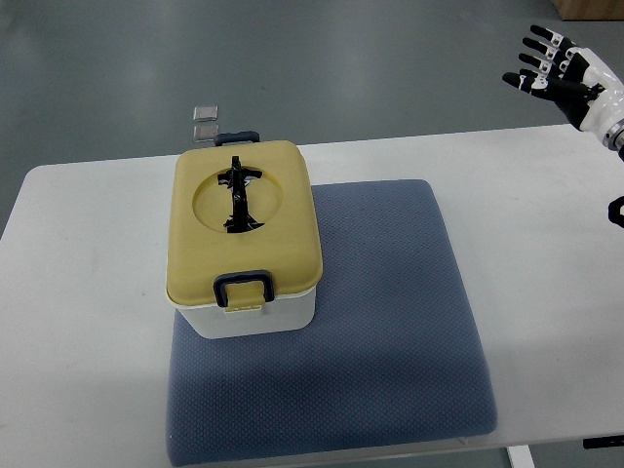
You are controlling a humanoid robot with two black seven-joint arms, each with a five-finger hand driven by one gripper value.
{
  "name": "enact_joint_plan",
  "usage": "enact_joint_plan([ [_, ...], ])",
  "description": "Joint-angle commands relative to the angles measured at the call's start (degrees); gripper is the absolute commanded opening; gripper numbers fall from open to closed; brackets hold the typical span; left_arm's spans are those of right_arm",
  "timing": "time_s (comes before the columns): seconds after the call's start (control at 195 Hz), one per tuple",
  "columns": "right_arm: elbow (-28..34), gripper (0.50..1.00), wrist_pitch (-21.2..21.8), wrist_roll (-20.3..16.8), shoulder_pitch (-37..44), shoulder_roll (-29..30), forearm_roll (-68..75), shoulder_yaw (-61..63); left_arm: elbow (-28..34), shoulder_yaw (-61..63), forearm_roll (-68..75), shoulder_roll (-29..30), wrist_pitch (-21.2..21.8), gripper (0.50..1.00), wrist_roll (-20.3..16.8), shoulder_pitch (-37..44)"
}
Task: Open white storage box with right hand
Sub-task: 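Move the right hand over the yellow lid toward its black handle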
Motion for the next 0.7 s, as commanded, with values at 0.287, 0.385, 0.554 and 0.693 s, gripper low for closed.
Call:
enact_joint_plan([
  [0.287, 14.65, 0.926, -0.18, 15.49, 25.14, -9.86, -1.78, -36.35, 0.04, 0.0, 0.0, 0.0, 0.0, 1.0, 0.0, -0.01],
  [0.385, 17.11, 0.924, -0.53, 16.92, 32.18, -9.16, -5.21, -44.18, 0.04, 0.0, 0.0, 0.0, 0.0, 1.0, 0.0, 0.08],
  [0.554, 18.78, 0.924, -0.88, 16.92, 41.32, -5.82, -12.24, -52.97, 0.04, 0.0, 0.0, 0.0, 0.0, 1.0, 0.0, -0.01],
  [0.693, 19.75, 0.924, -0.88, 16.92, 47.39, -3.36, -19.54, -59.12, 0.04, 0.0, 0.0, 0.0, 0.0, 1.0, 0.0, -0.01],
])
